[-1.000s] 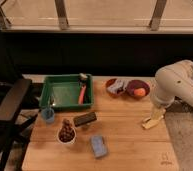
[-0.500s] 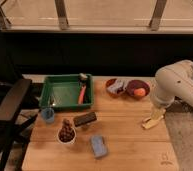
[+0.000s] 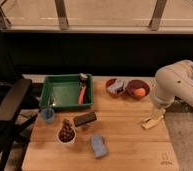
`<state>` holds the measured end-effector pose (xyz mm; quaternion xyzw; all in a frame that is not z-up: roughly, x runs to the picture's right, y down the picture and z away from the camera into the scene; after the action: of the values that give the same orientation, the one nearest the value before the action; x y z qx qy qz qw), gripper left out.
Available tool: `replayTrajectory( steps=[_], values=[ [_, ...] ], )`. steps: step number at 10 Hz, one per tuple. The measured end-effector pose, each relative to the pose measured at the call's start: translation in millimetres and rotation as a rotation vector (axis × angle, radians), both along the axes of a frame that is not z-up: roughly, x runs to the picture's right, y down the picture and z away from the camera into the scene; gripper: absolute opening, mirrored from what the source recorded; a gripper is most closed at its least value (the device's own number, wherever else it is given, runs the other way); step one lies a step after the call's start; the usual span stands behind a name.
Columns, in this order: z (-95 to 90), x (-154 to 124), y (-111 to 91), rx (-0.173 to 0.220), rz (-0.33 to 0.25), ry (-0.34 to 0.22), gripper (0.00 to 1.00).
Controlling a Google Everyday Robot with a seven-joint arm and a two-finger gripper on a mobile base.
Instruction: Wipe table surface with eraser
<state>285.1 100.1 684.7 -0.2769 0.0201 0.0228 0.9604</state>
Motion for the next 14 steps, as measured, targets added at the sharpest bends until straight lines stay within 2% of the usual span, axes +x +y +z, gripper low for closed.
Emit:
replayTrajectory(
  steps=[6, 8, 10, 12, 14],
  values=[
    [-1.8, -1.1, -0.9, 0.003, -0.013, 0.003, 0.65],
    [-3.2, -18.3, -1.4, 0.003, -0.092, -0.044, 0.65],
    [-1.8, -57.4, -0.7, 0.001, -0.184, -0.123, 0.65],
    [0.0, -113.2, 0.2, -0.005, -0.260, -0.215, 0.65],
    [0.9, -160.0, -0.2, -0.005, -0.303, -0.293, 0.65]
  ],
)
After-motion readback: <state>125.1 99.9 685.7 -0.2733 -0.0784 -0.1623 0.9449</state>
